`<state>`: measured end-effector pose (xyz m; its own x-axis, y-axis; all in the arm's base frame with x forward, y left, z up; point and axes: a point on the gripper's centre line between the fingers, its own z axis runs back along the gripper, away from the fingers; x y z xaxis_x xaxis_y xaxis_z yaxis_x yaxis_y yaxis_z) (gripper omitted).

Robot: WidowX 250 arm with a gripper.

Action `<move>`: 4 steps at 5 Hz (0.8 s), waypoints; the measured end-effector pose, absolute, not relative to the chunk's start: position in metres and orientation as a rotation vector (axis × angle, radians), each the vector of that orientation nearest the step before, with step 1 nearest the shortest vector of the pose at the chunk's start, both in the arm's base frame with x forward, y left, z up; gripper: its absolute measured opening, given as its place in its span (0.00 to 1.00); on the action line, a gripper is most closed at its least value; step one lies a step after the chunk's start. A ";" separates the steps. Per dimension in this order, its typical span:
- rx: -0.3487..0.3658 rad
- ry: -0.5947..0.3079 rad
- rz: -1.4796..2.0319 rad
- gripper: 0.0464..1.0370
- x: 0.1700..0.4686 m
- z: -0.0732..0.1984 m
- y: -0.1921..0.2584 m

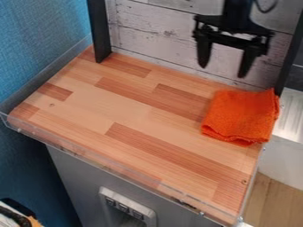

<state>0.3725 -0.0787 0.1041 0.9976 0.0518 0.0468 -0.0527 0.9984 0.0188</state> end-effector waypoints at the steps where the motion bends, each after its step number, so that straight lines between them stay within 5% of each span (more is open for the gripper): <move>1: 0.012 -0.052 0.058 0.96 0.372 0.107 -0.094; 4: -0.003 -0.005 0.088 0.96 0.369 0.107 -0.104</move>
